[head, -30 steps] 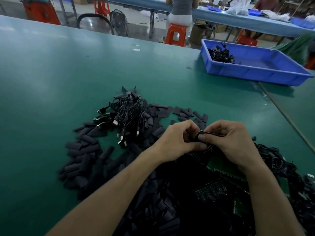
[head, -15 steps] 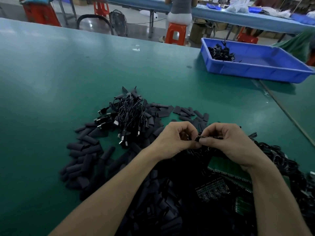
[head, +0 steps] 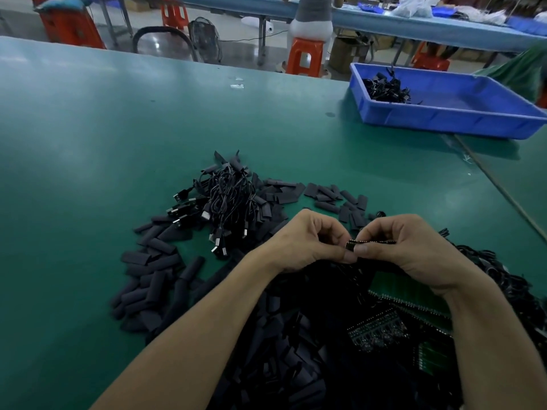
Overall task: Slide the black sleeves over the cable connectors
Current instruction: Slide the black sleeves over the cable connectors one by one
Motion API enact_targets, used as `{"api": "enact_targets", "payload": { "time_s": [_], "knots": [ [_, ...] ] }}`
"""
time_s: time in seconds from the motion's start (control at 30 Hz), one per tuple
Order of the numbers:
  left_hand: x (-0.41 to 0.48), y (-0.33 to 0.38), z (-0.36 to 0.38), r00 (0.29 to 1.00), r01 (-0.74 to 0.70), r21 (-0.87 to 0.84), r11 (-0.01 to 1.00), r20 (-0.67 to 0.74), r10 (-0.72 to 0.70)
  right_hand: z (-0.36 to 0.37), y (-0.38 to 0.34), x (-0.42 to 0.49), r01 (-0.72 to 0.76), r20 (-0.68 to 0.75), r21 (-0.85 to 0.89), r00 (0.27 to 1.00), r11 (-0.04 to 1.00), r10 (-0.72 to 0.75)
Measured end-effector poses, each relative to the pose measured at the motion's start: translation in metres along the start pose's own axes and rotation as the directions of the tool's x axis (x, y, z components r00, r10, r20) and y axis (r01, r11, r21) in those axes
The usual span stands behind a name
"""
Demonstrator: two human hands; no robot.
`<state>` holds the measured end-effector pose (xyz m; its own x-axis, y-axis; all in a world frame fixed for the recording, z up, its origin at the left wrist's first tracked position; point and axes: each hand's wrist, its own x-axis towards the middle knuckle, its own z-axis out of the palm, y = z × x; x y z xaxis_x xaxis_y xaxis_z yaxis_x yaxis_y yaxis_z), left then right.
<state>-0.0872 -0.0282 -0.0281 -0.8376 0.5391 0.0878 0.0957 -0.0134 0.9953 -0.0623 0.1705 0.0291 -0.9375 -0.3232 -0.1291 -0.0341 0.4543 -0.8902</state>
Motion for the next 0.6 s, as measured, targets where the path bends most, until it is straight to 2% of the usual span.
{"api": "enact_targets", "payload": {
  "time_s": [0.33, 0.4, 0.5, 0.6],
  "knots": [
    [0.0096, 0.0098, -0.0062, 0.989, 0.09, -0.088, 0.992, 0.125, -0.078, -0.0038, 0.0038, -0.0004, 0.037, 0.016, 0.143, 0.999, 0.989, -0.039],
    [0.0093, 0.01, -0.0062, 0.987, 0.096, -0.149, 0.984, 0.145, -0.075, -0.0039, 0.0032, -0.0008, 0.05, 0.014, 0.19, 0.998, 0.981, -0.053],
    [0.0082, 0.0094, -0.0043, 0.996, 0.076, -0.229, 0.971, 0.063, -0.063, -0.0027, 0.0036, 0.0001, 0.094, -0.112, 0.252, 0.991, 0.963, -0.067],
    [0.0062, 0.0093, -0.0022, 0.989, -0.013, -0.243, 0.97, -0.149, -0.024, 0.0016, 0.007, 0.0025, 0.179, -0.341, 0.164, 0.933, 0.97, -0.115]
  ]
}}
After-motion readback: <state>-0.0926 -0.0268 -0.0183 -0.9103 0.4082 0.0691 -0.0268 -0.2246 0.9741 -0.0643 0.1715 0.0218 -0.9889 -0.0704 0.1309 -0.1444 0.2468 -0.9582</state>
